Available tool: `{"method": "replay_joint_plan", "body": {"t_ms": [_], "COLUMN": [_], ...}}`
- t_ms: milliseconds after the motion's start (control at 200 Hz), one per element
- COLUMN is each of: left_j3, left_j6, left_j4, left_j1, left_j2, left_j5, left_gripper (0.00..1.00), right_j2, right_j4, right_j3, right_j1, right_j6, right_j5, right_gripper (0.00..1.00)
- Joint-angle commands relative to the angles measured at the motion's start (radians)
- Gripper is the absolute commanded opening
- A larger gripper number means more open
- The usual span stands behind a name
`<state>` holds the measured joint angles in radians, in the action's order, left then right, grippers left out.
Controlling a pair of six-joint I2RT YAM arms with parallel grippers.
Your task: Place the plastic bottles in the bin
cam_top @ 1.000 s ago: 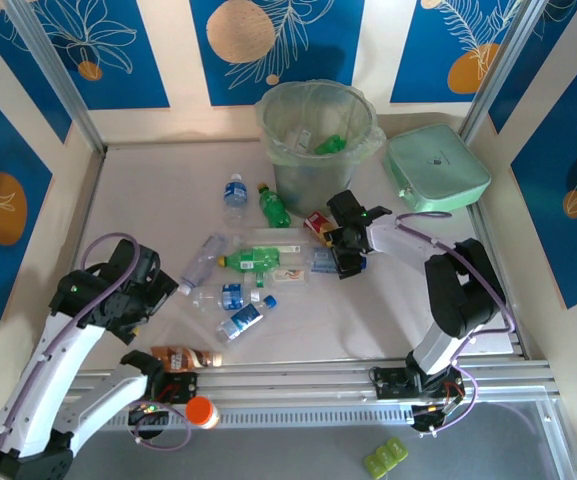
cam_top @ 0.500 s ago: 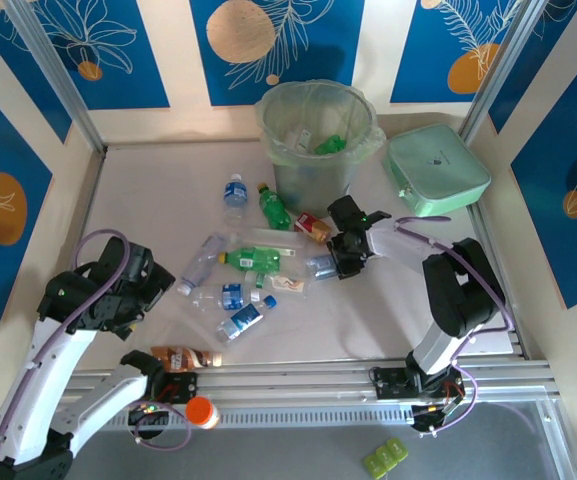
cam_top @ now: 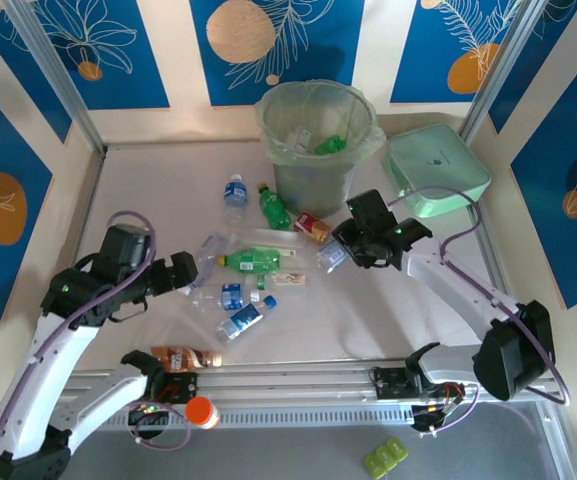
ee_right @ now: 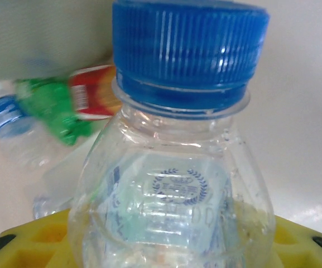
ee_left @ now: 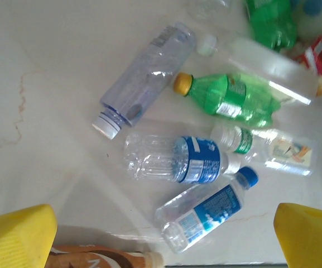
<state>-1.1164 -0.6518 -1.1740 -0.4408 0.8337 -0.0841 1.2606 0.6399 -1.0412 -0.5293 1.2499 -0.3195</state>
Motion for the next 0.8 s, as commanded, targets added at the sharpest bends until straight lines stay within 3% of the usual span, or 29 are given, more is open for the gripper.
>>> {"method": "replay_joint_plan", "body": {"t_ms": [0,170,270,385,540,795], "left_j3": [-0.021,-0.057,-0.027,0.043,0.139,0.121], "left_j6": [0.178,0.31,0.347,0.407,0.502,0.552], "left_j4": [0.01,0.061,0.205,0.399,0.642,0.625], "left_j1": [-0.06,-0.073,-0.075,-0.085,-0.085,-0.084], "left_j2": [0.058,0.092,0.058,0.008,-0.047,0.008], "left_j5": [-0.059,-0.085,0.062,0.126,0.215,0.091], "left_gripper": [0.99,0.99,0.99,0.99,0.99,1.0], "right_j2": [-0.069,-0.05,0.041,0.183,0.429,0.884], "right_j4": [-0.027,-0.153,-0.164,-0.164,-0.076,0.164], "right_j3": [-0.072,-0.24,-0.413,-0.628,-0.968,-1.539], "right_j1": [-0.025,-0.041,-0.038,-0.026,0.053,0.125], "right_j6": [-0.314,-0.59,-0.681,-0.792,-0.836,-0.942], "right_j5": [-0.095,-0.073,-0.075,-0.096,-0.01,-0.016], "right_gripper": [0.39,0.39,0.38,0.38,0.38,0.38]}}
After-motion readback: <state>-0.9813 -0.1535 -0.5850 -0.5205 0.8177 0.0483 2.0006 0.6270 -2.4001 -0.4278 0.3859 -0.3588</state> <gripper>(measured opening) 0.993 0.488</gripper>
